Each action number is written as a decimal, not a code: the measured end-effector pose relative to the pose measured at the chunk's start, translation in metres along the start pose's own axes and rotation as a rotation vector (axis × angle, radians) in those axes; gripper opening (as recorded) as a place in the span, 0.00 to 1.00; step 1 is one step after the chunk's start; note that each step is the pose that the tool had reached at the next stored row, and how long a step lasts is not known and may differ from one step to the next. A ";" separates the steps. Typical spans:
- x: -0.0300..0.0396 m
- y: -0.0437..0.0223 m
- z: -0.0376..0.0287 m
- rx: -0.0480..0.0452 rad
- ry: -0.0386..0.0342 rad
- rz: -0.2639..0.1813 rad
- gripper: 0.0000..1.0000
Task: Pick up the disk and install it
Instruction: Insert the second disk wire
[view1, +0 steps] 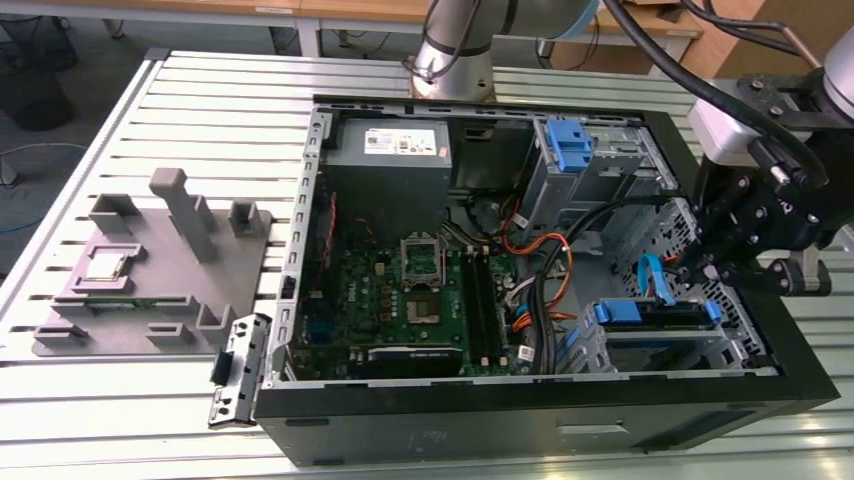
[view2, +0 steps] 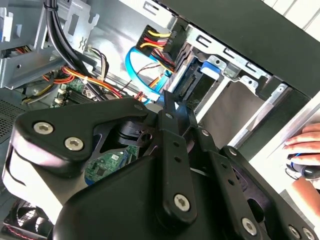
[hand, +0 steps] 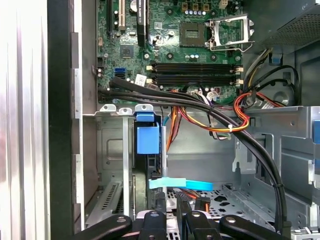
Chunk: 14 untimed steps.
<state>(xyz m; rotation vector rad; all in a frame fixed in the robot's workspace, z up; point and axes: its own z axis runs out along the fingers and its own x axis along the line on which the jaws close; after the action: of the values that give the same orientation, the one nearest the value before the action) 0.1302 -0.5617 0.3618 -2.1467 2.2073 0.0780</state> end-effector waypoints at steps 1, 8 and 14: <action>-0.0001 0.0000 0.0001 0.0000 -0.0001 0.000 0.24; -0.0036 0.0001 0.0003 0.0001 0.0002 0.000 0.24; -0.0074 0.0001 0.0008 0.0000 0.0001 0.000 0.24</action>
<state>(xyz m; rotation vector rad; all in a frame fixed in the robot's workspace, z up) 0.1303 -0.5542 0.3615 -2.1467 2.2074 0.0778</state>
